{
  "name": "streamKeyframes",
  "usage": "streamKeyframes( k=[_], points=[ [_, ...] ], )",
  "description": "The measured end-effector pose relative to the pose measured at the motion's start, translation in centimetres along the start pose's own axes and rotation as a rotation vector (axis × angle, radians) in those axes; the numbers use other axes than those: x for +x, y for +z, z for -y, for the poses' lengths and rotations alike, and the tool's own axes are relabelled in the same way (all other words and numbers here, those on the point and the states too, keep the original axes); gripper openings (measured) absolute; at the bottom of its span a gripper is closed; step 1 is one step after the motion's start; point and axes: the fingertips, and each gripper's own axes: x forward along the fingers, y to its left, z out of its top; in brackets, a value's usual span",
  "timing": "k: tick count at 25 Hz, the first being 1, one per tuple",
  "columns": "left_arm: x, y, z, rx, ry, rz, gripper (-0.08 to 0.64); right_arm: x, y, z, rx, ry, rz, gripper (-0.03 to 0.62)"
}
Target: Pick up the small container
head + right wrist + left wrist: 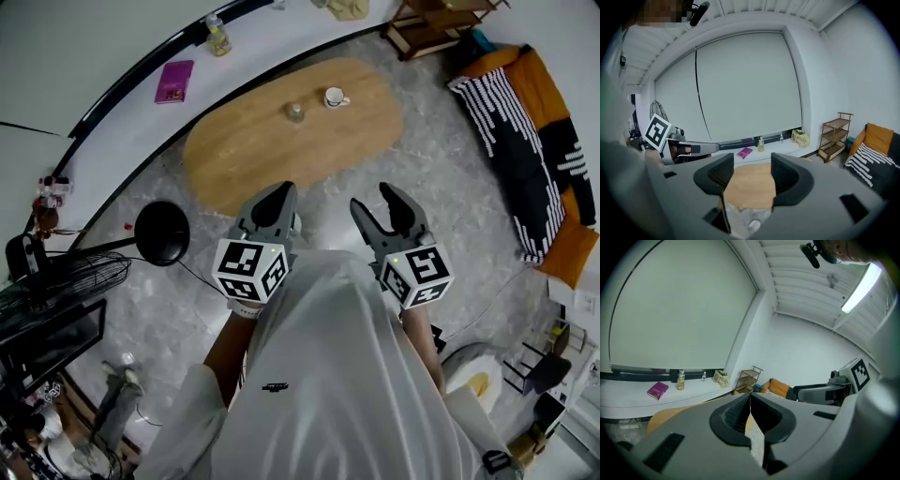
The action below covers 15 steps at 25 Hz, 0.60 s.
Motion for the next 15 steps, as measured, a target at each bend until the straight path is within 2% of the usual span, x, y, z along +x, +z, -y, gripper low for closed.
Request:
streamKeyframes(
  k=[5, 11, 15],
  points=[
    [0.4, 1.4, -3.8, 0.000, -0.007, 0.023, 0.020, 3.0, 0.8, -0.5, 0.007, -0.026, 0.000, 0.249],
    [1.1, 1.8, -5.5, -0.009, -0.029, 0.035, 0.021, 4.2, 0.3, 0.2, 0.017, -0.060, -0.041, 0.249],
    [2.0, 1.7, -6.2, -0.018, -0.027, 0.023, 0.021, 4.3, 0.7, 1.1, 0.004, -0.090, -0.042, 0.170]
  ],
)
